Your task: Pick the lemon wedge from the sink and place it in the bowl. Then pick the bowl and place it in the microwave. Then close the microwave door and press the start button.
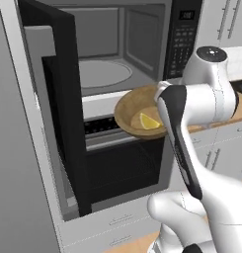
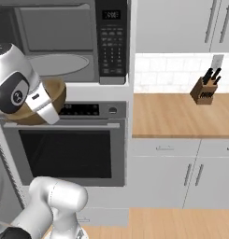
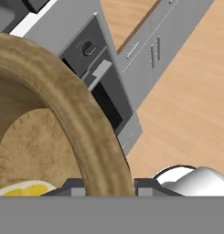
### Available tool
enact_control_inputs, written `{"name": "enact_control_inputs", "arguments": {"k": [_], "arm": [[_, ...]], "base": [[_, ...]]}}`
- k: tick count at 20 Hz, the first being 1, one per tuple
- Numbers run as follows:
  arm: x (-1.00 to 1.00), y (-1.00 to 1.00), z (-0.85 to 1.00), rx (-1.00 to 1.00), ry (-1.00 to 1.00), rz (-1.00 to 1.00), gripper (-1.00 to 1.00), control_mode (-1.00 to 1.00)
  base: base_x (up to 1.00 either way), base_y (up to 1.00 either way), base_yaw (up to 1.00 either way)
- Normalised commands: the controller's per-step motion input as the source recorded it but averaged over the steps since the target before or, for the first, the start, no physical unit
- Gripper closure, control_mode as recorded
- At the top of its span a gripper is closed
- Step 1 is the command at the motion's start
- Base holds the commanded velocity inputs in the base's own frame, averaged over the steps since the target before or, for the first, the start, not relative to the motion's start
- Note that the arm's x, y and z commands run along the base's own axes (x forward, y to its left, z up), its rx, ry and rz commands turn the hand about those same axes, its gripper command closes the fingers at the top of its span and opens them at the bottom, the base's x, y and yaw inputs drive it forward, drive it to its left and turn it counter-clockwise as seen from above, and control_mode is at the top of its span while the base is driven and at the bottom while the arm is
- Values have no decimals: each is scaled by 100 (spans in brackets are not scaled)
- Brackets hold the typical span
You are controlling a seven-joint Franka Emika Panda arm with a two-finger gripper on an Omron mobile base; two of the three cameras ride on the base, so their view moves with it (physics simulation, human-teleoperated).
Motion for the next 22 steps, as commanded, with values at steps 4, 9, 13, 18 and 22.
{"name": "enact_control_inputs", "arguments": {"k": [4,9,13,18,22], "arm": [[0,0,0,0,0,0,100,100],[0,0,0,0,0,0,100,100],[0,0,0,0,0,0,100,100],[0,0,0,0,0,0,100,100],[0,0,0,0,0,0,100,100]], "base": [[7,0,7],[2,0,20],[28,-12,18],[45,-4,17],[24,-6,11]]}}
